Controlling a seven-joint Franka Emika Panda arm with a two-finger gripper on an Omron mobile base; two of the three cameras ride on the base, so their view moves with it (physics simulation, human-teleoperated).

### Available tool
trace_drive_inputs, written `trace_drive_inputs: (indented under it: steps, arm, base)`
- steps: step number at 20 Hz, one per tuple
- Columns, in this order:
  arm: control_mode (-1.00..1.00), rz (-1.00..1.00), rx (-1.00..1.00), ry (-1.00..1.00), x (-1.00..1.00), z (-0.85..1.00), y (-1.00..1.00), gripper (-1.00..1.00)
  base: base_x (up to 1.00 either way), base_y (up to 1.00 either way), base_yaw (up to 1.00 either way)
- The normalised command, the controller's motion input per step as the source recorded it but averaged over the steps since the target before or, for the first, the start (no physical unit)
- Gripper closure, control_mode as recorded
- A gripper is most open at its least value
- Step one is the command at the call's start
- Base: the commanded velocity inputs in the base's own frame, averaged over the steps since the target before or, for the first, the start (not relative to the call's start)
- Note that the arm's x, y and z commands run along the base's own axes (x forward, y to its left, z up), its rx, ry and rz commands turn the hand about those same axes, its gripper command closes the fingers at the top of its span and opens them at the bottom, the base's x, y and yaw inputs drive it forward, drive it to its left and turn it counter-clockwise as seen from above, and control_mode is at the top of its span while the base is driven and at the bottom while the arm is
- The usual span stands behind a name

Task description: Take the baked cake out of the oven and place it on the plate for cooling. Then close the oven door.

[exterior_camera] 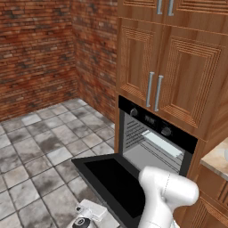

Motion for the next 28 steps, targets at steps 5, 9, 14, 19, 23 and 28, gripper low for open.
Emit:
trace_drive_inputs:
  steps: [5,9,14,19,23,28]
  arm:
    - [-1.00,-0.03,-0.05,0.05,0.09,-0.34,0.20,-1.00]
    - [-1.00,-0.05,-0.07,0.02,0.00,-0.12,0.45,-1.00]
    - [-1.00,-0.08,-0.07,0.00,0.00,-0.02,0.45,-1.00]
    - [-1.00,-0.14,-0.05,0.00,0.18,-0.12,0.44,-1.00]
    - [-1.00,-0.17,-0.02,0.00,0.42,-0.41,0.47,-1.00]
    - [-1.00,-0.16,-0.04,0.00,0.28,-0.54,0.54,-1.00]
  base:
    - [0.00,0.00,0.00]
    - [0.00,0.00,0.00]
    - [0.00,0.00,0.00]
    - [0.00,0.00,0.00]
    - [0.00,0.00,0.00]
    - [0.00,0.00,0.00]
